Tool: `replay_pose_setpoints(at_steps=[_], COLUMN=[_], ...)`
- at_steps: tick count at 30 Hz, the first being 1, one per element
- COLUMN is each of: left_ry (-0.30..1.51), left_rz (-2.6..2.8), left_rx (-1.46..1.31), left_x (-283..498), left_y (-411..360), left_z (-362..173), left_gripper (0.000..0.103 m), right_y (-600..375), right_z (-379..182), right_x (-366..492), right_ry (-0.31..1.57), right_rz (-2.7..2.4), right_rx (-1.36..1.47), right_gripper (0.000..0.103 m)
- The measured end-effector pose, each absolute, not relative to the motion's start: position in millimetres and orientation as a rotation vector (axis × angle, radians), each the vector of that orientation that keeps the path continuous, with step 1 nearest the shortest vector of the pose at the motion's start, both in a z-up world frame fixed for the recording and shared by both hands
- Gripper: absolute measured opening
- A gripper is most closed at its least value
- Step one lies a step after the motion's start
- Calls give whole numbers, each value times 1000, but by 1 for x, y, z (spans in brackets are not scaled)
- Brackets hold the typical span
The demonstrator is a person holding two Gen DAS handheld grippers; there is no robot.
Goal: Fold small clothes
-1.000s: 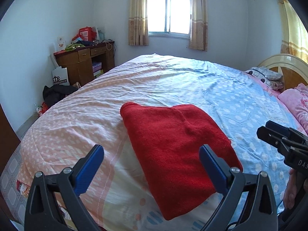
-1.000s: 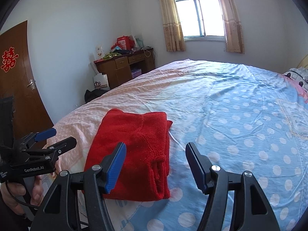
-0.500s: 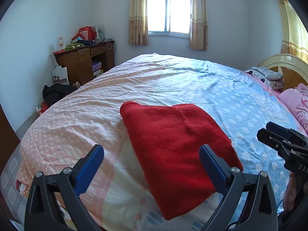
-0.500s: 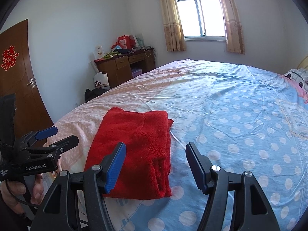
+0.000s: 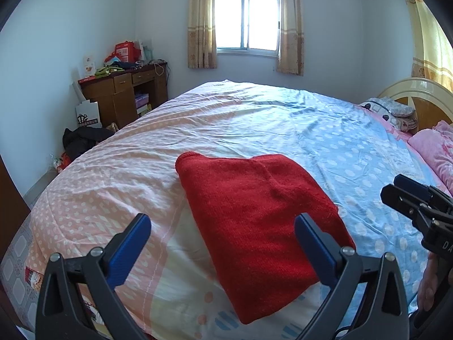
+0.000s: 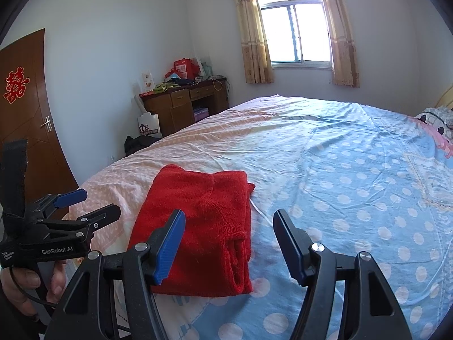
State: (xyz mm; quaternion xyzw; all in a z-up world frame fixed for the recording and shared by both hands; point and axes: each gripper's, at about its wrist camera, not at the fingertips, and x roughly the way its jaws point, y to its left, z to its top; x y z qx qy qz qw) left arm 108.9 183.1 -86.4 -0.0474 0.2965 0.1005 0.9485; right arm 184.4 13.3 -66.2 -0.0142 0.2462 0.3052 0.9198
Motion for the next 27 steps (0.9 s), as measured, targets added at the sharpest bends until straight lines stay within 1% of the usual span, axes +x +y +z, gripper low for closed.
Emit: replay_pose_setpoints(at_steps=[27], left_ry=[536], left_rz=[255], left_rx=[-88], left_x=[99], left_y=[192], left_z=[-63], left_gripper=[103], right_y=[15], right_z=[-42], right_x=[155], right_ry=[364], right_rz=[652], right_rx=[-48], right_gripper=[66])
